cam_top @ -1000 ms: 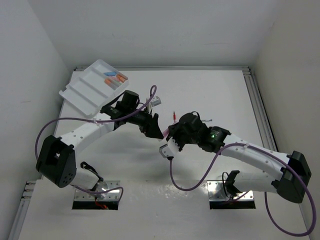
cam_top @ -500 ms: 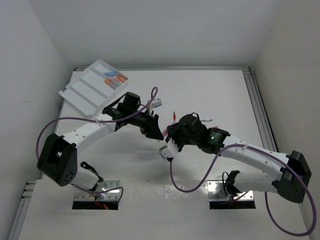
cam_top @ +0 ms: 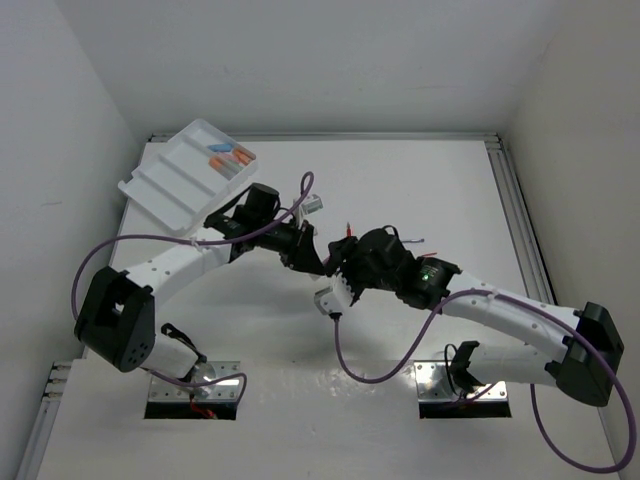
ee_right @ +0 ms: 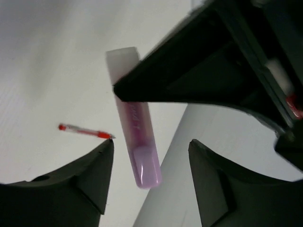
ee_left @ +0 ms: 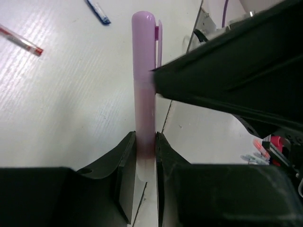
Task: Sort the stationery into containers
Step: Place the pen in the storage box.
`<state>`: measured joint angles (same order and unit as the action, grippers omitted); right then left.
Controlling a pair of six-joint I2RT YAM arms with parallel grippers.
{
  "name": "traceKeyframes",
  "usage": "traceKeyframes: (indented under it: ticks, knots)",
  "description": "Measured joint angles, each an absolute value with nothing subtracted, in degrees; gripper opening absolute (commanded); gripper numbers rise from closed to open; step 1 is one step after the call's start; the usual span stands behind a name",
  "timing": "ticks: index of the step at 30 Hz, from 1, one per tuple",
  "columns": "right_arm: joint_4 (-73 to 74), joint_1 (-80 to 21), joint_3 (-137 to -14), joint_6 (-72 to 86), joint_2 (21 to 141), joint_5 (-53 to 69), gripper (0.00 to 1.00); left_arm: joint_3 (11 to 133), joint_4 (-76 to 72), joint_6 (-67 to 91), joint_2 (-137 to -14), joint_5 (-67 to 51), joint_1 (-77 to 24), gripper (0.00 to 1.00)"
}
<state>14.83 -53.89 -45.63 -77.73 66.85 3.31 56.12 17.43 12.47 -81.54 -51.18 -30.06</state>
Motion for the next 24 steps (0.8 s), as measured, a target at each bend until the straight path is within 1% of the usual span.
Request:
traceKeyframes:
  ticks: [1, 2, 6, 8, 11, 16, 19, 24]
  knots:
    - [13.5, -53.9, -45.6, -76.2, 66.8, 2.8, 0.68, 55.9, 16.9, 12.8, -81.5, -51.2, -29.5, 0.00]
    - [11.9, -53.9, -45.6, -75.0, 66.7, 2.5, 0.74, 55.6, 16.4, 13.1, -81.5, -51.2, -28.7, 0.00]
    - [6.9, -53.7, -45.5, -64.6, 64.4, 0.2, 0.77, 57.0, 17.3, 13.5, -82.0, -51.1, -20.4, 0.00]
    - [5.4, -53.1, -45.3, -59.7, 62.1, -0.3, 0.77, 60.3, 17.8, 13.7, -83.7, -50.7, -15.5, 0.00]
    - [4.6, -50.9, -45.2, -51.9, 59.2, -1.5, 0.77, 64.8, 14.1, 16.8, -86.8, -48.2, -6.9, 0.00]
    - [7.9, -43.2, -45.9, -35.5, 58.6, -2.6, 0.75, 66.8, 5.8, 25.0, -91.6, -40.7, 5.7, 0.00]
    - [11.4, -37.9, -46.0, -27.5, 58.4, -2.7, 0.74, 71.3, 3.7, 28.1, -97.3, -37.0, 9.1, 0.00]
    - [17.2, -27.7, -45.7, -15.0, 58.4, -0.4, 0.71, 78.5, -0.2, 32.5, -105.2, -32.0, 11.8, 0.00]
